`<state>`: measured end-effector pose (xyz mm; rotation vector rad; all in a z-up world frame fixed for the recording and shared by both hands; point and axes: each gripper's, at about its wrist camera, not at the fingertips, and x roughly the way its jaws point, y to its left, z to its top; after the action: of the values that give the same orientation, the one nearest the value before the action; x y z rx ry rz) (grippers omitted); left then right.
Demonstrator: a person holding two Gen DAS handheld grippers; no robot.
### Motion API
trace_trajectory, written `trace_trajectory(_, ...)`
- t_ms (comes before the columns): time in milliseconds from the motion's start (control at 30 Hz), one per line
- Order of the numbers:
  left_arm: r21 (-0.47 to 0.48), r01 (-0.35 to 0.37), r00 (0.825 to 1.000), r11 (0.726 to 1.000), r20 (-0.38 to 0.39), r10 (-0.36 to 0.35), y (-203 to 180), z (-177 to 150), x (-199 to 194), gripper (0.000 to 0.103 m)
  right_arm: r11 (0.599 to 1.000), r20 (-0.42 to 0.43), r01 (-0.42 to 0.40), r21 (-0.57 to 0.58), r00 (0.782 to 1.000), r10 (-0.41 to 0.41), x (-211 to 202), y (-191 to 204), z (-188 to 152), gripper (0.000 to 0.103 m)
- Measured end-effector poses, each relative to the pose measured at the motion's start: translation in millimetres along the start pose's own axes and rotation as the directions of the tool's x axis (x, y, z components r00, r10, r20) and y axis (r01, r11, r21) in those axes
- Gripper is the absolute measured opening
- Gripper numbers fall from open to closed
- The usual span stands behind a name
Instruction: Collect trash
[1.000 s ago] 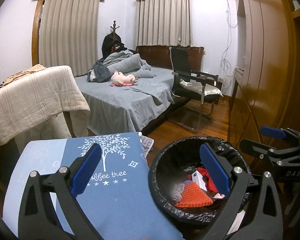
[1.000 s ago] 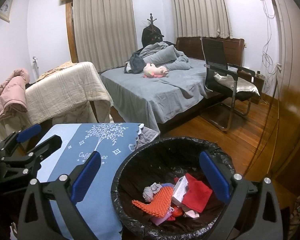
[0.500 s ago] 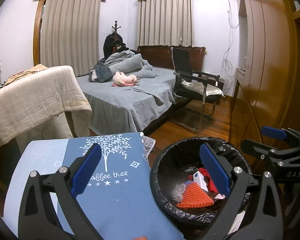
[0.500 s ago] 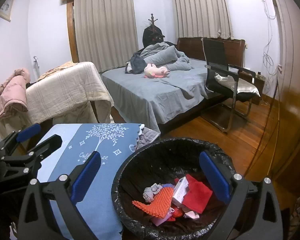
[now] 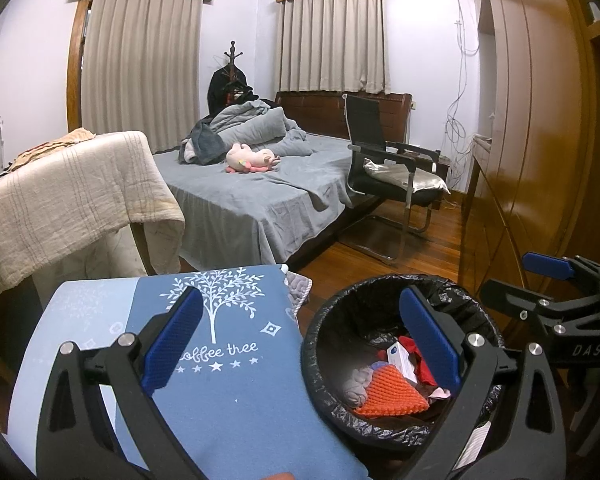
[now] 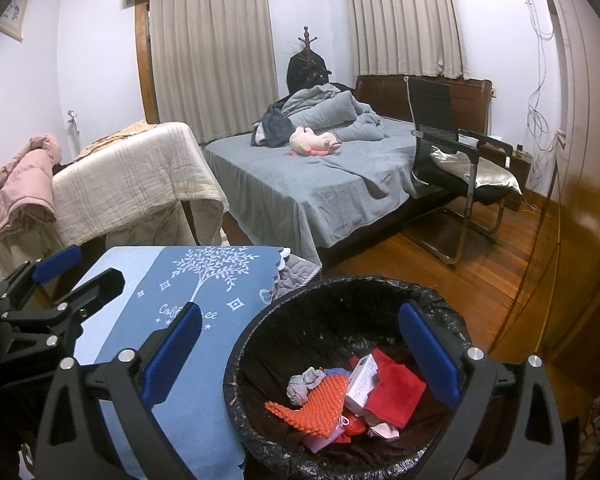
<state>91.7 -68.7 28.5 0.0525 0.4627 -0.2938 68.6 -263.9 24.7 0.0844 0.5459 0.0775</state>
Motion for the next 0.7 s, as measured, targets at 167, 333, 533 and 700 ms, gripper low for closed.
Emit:
trace_trajectory(167, -0.001, 0.001, 1.0, 1.0, 0.001, -0.001, 0.3, -0.1, 0.1, 0.096, 1.0, -0.001, 0.0, -0.001, 1.0, 0.0, 0.3, 0.4, 0.0, 0.097)
trace_trajectory(333, 0.0, 0.0, 1.0, 1.0, -0.001, 0.0, 0.4, 0.7, -0.9, 0.096, 1.0, 0.0, 0.0, -0.001, 1.0, 0.0, 0.2, 0.4, 0.0, 0.097)
trace_trajectory(533, -0.002, 0.001, 1.0, 1.0, -0.003, -0.001, 0.7, 0.4, -0.7, 0.096, 1.0, -0.002, 0.001, -0.001, 1.0, -0.001, 0.9, 1.8, 0.1, 0.097)
trace_trajectory(700, -0.003, 0.0, 1.0, 1.0, -0.002, 0.0, 1.7, 0.2, -1.2, 0.096, 1.0, -0.002, 0.001, -0.001, 1.0, -0.001, 0.9, 1.9, 0.4, 0.097)
